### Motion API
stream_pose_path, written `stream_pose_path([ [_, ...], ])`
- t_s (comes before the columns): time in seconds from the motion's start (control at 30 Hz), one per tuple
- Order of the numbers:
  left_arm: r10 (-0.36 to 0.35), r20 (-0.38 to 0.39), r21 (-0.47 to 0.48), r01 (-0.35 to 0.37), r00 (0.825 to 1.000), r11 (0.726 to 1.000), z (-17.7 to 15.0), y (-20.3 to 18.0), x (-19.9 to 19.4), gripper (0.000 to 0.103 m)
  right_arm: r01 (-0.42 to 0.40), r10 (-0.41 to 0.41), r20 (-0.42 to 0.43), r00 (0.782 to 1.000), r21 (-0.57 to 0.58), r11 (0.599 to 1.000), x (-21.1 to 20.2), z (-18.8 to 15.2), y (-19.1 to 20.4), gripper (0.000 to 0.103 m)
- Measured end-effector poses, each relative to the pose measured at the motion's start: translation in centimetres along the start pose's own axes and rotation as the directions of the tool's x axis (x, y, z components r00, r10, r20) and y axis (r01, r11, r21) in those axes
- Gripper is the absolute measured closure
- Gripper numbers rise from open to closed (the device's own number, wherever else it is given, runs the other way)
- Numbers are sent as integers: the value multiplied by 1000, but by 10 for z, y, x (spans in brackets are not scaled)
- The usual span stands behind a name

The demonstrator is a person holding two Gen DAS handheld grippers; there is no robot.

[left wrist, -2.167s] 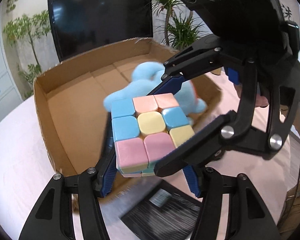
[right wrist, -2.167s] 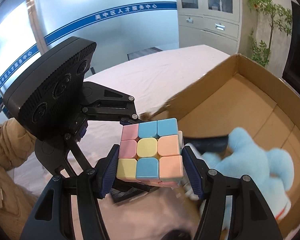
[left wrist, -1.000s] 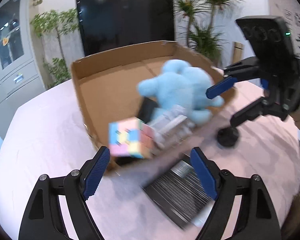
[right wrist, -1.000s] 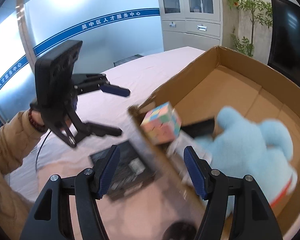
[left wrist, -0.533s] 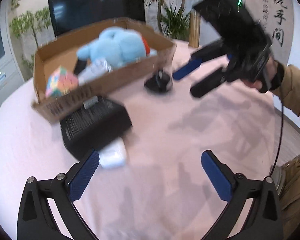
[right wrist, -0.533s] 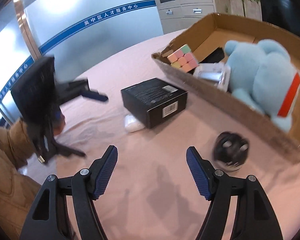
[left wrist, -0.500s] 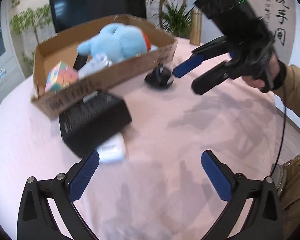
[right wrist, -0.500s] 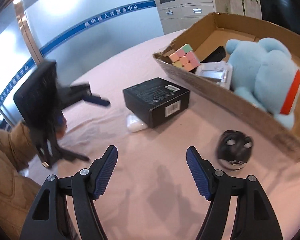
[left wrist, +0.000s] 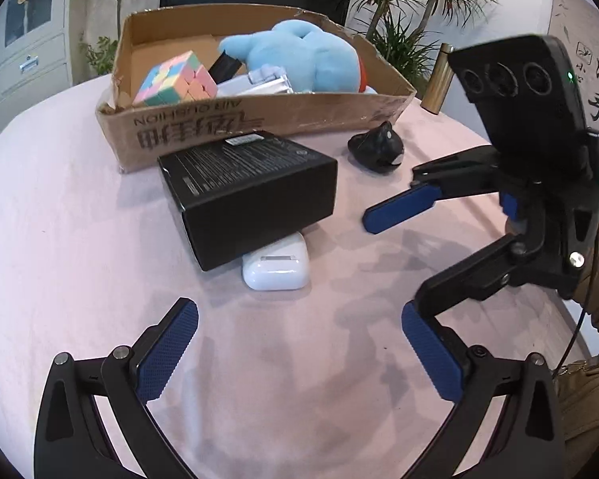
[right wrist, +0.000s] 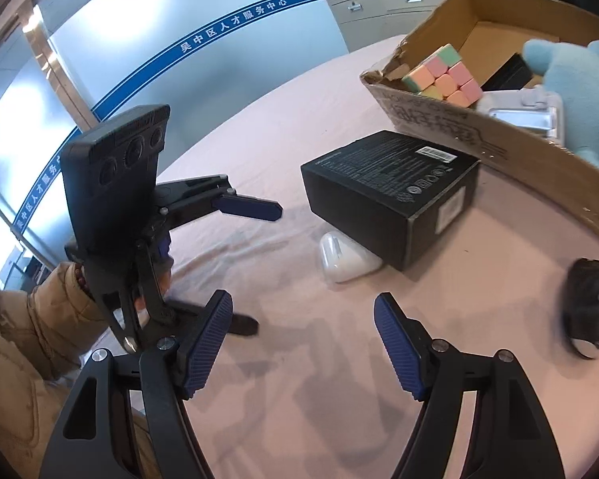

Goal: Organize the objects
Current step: 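Move both tools to the white earbud case and open around it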

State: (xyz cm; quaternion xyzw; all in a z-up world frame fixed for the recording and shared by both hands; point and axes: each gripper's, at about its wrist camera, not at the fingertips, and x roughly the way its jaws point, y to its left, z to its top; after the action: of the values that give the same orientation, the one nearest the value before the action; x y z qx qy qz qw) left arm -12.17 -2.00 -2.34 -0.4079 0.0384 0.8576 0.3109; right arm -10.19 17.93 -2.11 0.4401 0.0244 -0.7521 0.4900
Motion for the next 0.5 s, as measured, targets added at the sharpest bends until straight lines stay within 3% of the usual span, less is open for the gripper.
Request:
stream_pose_path([
  [0.07,-35,-4,-1,35,999,999,1,1,3,1,-3,3,-14,1000,12,1000,9,4,0,29],
  [0.5,-53,-35,30,54,998,998,7,-2,20,1,78,-77,-25,997,46,996,46,21,-1,28],
])
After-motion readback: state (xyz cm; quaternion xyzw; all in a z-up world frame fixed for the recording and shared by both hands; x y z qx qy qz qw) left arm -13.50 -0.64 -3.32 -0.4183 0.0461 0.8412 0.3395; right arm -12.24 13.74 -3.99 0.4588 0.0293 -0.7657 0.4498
